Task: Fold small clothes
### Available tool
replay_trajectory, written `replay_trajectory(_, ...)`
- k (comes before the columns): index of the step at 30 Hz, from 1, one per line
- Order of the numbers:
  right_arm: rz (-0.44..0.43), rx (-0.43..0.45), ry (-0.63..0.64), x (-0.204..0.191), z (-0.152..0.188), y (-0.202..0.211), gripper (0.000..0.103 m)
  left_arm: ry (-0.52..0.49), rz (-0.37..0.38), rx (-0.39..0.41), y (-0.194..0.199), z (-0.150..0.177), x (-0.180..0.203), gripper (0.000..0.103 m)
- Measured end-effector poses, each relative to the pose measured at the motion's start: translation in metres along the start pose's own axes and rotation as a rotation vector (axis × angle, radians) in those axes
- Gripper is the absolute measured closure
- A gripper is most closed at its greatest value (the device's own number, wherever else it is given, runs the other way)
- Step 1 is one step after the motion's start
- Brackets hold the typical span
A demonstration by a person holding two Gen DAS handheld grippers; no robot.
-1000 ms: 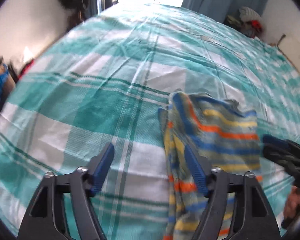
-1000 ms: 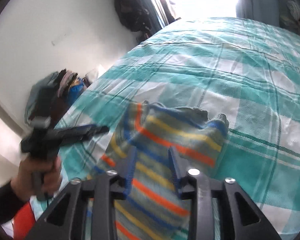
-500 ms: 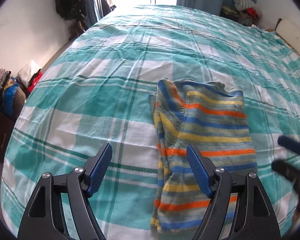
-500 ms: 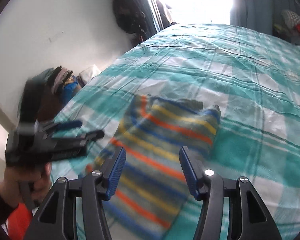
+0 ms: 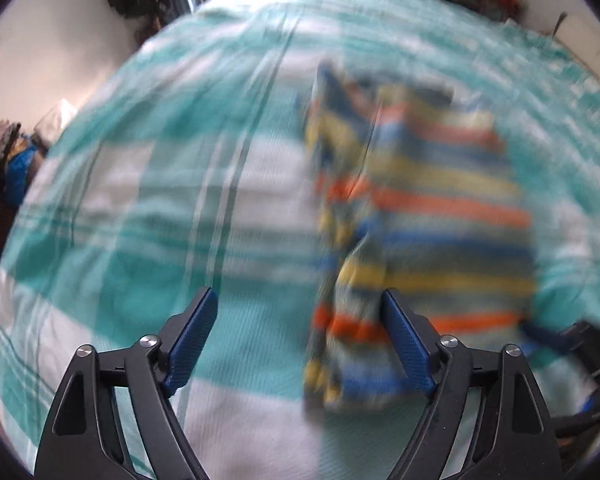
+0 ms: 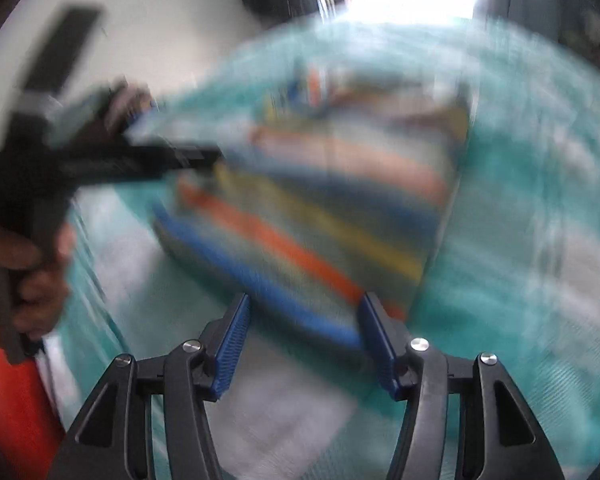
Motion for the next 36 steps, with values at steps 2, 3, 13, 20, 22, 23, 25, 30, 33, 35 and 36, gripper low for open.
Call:
replay_trajectory(2, 0.006, 0.022, -0.008, -0.002, -0.001, 0.016, 0.046, 0.043, 0.081, 0.073, 0.020, 0.011, -0.005, 0.019)
replay_trajectory(3, 0.000, 0.032, -0.023, -0.002, -0.001, 0.024, 0.046, 0.053, 0.093, 0.107, 0.030, 0.015, -0.007, 0.016)
replay_trajectory(13, 0.277, 0.081, -0.202, 0.041, 0.091, 0.073, 0.004, 0.078, 0.023, 0.162, 0.029, 0.090, -0.018, 0.002)
replay_trajectory(20, 0.308, 0.146, -0.224, 0.052, 0.121, 0.066, 0.000, 0.059, 0.010, 0.201, 0.023, 0.091, -0.015, 0.000)
replay_trajectory(22, 0.312, 0.162, -0.220, 0.054, 0.121, 0.064, 0.000, 0.066, 0.023, 0.212, 0.023, 0.093, -0.017, 0.000)
replay_trajectory(23, 0.313, 0.170, -0.220, 0.054, 0.121, 0.063, 0.000, 0.067, 0.023, 0.213, 0.022, 0.094, -0.018, 0.000)
replay_trajectory(25, 0.309, 0.178, -0.222, 0.054, 0.121, 0.062, 0.000, 0.063, 0.016, 0.216, 0.022, 0.097, -0.017, 0.000)
replay_trajectory(30, 0.311, 0.195, -0.220, 0.054, 0.121, 0.060, 0.000, 0.055, 0.001, 0.222, 0.022, 0.099, -0.016, 0.000)
replay_trajectory(33, 0.317, 0.201, -0.215, 0.053, 0.121, 0.060, 0.000, 0.053, 0.000, 0.222, 0.021, 0.099, -0.016, 0.000)
replay_trajectory(35, 0.321, 0.205, -0.214, 0.053, 0.122, 0.060, 0.000, 0.053, -0.001, 0.223, 0.021, 0.099, -0.016, 0.000)
replay_trajectory(36, 0.322, 0.206, -0.212, 0.053, 0.122, 0.060, 0.000, 0.053, -0.002, 0.223, 0.021, 0.100, -0.016, 0.000)
Point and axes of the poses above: each gripper's, at about its wrist camera, not at the fingertips, and y roughly against the way its jaws point, x to its right, z to its underside, the point moved 8 cm from there along -y, roughly the way its jaws point, and after that the axes turned 8 degrees about z, right-handed, at the moved point
